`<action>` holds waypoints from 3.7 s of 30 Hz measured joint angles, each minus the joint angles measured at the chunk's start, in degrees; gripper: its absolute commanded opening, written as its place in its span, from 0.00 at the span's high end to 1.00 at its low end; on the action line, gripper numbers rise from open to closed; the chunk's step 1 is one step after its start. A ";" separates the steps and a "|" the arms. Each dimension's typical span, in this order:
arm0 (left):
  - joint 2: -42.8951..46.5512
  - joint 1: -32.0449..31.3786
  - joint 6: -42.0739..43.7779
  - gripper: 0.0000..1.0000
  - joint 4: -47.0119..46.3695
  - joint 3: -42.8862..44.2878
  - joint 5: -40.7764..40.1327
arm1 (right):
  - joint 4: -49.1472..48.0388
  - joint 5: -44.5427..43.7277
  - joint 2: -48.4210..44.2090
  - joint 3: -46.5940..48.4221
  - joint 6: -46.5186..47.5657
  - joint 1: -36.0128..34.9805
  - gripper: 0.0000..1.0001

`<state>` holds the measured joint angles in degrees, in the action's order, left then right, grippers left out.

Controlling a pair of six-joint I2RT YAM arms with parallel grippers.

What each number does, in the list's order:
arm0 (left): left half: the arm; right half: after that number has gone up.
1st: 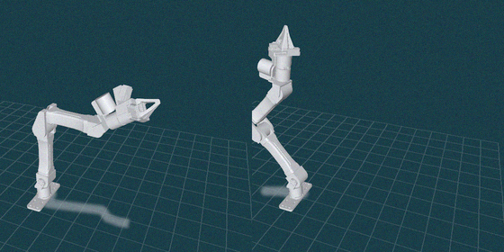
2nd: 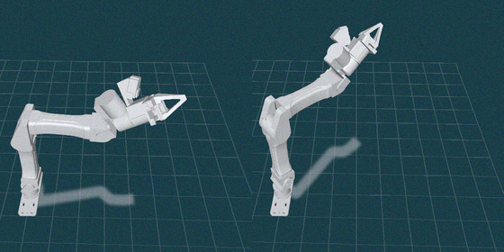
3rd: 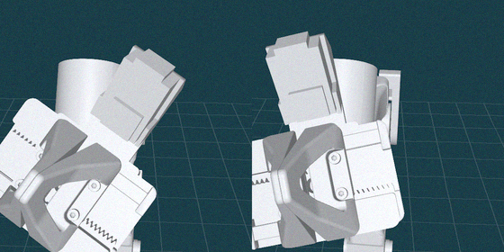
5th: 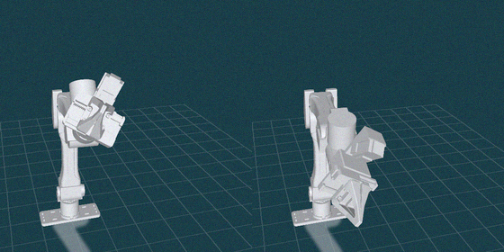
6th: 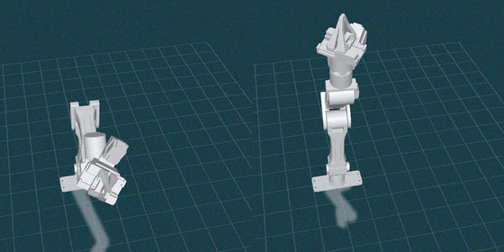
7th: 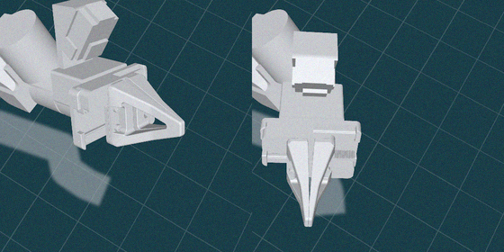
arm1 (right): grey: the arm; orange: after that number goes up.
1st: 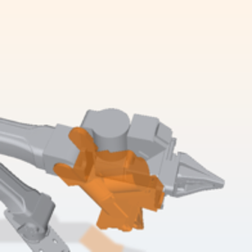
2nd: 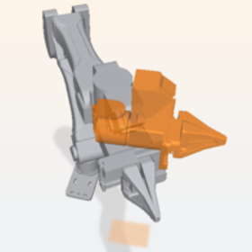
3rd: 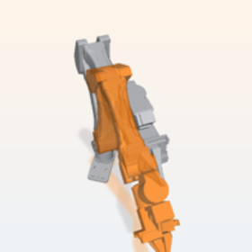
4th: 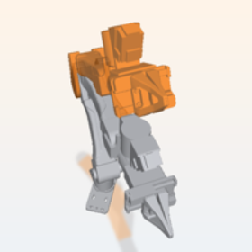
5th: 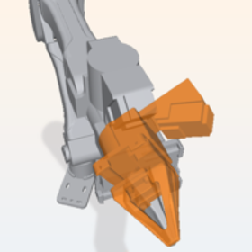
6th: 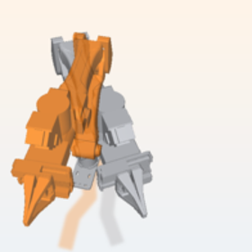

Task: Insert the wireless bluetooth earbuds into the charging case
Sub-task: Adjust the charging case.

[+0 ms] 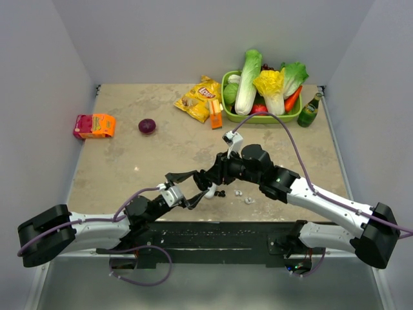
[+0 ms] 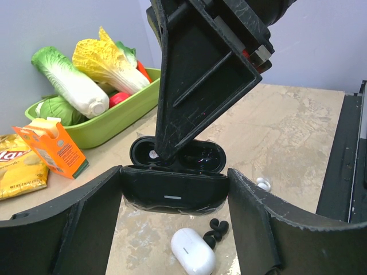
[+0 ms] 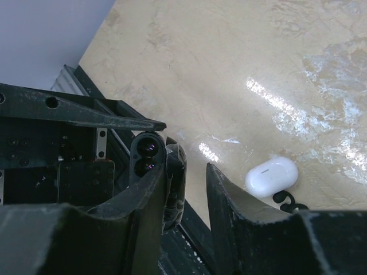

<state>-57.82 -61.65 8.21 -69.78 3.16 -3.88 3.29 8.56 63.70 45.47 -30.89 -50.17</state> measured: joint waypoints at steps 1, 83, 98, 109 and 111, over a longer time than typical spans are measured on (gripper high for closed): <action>-0.04 0.00 -0.02 1.00 0.00 0.00 0.00 | -0.04 0.09 0.00 0.00 -0.02 0.00 0.69; 2.99 6.32 -26.60 0.00 34.16 16.39 11.45 | 26.08 -64.08 3.17 16.35 34.27 -30.34 1.00; 0.59 6.99 -24.94 0.05 28.94 18.56 14.29 | 25.68 -65.66 3.04 16.57 35.60 -31.56 1.00; -1.75 7.17 -23.43 0.17 22.16 17.57 14.12 | 25.24 -63.80 2.54 16.57 35.45 -31.58 1.00; -2.40 7.21 -23.43 0.19 21.88 17.57 14.14 | 25.09 -63.34 2.54 16.57 35.43 -31.58 1.00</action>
<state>-60.23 -54.43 -15.22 -47.90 20.73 10.26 28.38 -54.78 66.24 62.04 4.54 -81.76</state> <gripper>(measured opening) 0.836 0.032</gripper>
